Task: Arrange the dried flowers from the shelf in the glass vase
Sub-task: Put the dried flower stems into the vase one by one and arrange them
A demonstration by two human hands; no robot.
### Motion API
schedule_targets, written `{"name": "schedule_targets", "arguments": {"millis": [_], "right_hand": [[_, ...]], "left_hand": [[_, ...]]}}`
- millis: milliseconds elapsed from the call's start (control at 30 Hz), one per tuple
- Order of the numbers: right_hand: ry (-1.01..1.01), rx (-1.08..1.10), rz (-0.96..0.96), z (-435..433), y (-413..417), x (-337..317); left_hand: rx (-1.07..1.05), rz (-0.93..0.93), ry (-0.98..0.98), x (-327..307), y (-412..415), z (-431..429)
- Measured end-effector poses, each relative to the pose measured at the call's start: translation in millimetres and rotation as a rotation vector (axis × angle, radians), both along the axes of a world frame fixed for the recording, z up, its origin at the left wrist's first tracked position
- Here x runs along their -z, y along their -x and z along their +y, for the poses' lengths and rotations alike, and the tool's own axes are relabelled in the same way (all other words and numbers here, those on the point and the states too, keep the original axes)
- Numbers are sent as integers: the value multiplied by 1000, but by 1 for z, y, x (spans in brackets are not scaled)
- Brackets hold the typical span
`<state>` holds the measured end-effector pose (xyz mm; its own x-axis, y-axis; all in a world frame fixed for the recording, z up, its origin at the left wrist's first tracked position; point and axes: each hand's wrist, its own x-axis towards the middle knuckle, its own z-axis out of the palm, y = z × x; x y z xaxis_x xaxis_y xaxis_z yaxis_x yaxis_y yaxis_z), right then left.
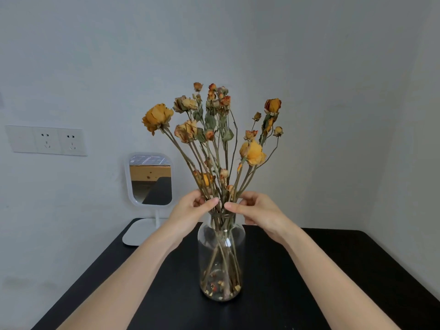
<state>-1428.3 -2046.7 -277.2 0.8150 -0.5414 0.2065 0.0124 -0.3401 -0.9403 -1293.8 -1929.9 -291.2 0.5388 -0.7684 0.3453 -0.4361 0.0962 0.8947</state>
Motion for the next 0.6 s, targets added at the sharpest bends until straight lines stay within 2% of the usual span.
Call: {"name": "schedule_targets", "arguments": {"millis": [167, 433, 600], "right_hand": [[-64, -12, -173, -1, -5, -6], [-35, -53, 7, -5, 3, 6], [14, -23, -52, -3, -1, -2]], "left_hand": [[8, 5, 97, -11, 1, -2], [78, 23, -54, 8, -8, 5], [65, 19, 35, -2, -4, 1]]}}
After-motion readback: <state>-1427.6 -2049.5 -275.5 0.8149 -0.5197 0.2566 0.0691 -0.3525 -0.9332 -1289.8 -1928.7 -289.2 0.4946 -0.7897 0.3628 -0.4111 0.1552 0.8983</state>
